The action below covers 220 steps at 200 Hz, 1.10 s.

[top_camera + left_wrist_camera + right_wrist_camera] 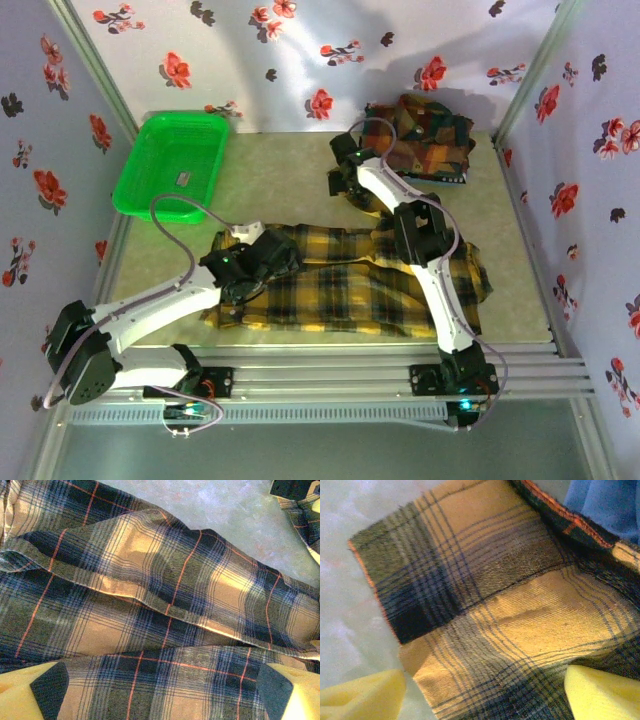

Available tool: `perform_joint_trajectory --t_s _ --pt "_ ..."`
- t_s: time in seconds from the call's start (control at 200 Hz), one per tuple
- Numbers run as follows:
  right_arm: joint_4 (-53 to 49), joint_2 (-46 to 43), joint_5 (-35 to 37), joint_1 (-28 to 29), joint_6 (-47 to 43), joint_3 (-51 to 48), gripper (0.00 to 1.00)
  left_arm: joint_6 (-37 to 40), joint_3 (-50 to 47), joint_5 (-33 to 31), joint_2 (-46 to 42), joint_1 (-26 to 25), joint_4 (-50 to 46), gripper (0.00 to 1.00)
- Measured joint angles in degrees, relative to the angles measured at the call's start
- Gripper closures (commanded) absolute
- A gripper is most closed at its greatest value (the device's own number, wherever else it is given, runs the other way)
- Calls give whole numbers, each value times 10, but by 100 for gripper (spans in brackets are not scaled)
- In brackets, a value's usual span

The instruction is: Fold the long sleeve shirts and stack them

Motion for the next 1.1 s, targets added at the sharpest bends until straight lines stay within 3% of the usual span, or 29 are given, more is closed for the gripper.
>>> perform_joint_trajectory --t_s 0.205,0.525,0.59,0.92,1.1 --pt "-10 1 3 0 9 3 66 0 0 0 0 0 -1 0" --pt "14 -27 -27 1 33 -40 96 2 10 0 0 0 -5 0" --pt "13 -43 -38 3 37 -51 100 5 15 -2 0 0 -4 0" --pt "54 -159 -66 34 73 -130 100 13 -12 -3 -50 0 17 0" --pt "81 -167 -72 66 91 -149 100 14 -18 -2 -87 1 2 0"
